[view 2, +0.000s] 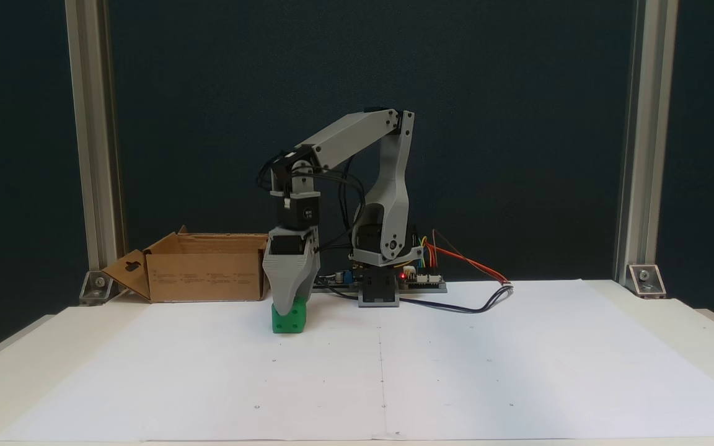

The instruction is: Grasp a green dice and put it in the bin.

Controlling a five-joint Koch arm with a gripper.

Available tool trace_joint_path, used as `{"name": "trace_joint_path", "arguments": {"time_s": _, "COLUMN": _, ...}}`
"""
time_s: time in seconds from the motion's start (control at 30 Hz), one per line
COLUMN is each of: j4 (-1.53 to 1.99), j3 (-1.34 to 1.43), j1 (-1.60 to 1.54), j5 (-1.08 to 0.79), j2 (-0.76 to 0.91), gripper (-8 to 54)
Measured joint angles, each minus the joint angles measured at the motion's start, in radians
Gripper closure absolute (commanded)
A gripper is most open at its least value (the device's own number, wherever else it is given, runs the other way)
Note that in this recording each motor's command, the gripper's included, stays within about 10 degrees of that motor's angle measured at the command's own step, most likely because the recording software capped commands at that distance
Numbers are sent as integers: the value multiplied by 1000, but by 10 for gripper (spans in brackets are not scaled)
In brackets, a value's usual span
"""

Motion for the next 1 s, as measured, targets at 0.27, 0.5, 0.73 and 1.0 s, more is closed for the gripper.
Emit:
{"name": "trace_joint_path", "arguments": {"time_s": 0.27, "j4": -2, "j3": -20, "j1": -25, "j5": -2, "j2": -44, "gripper": 13}}
{"name": "trace_joint_path", "arguments": {"time_s": 0.5, "j4": -8, "j3": -46, "j1": -25, "j5": -6, "j2": -49, "gripper": 7}}
{"name": "trace_joint_path", "arguments": {"time_s": 0.73, "j4": -23, "j3": -48, "j1": -25, "j5": -12, "j2": -94, "gripper": 8}}
{"name": "trace_joint_path", "arguments": {"time_s": 1.0, "j4": -26, "j3": -48, "j1": -25, "j5": -17, "j2": -120, "gripper": 15}}
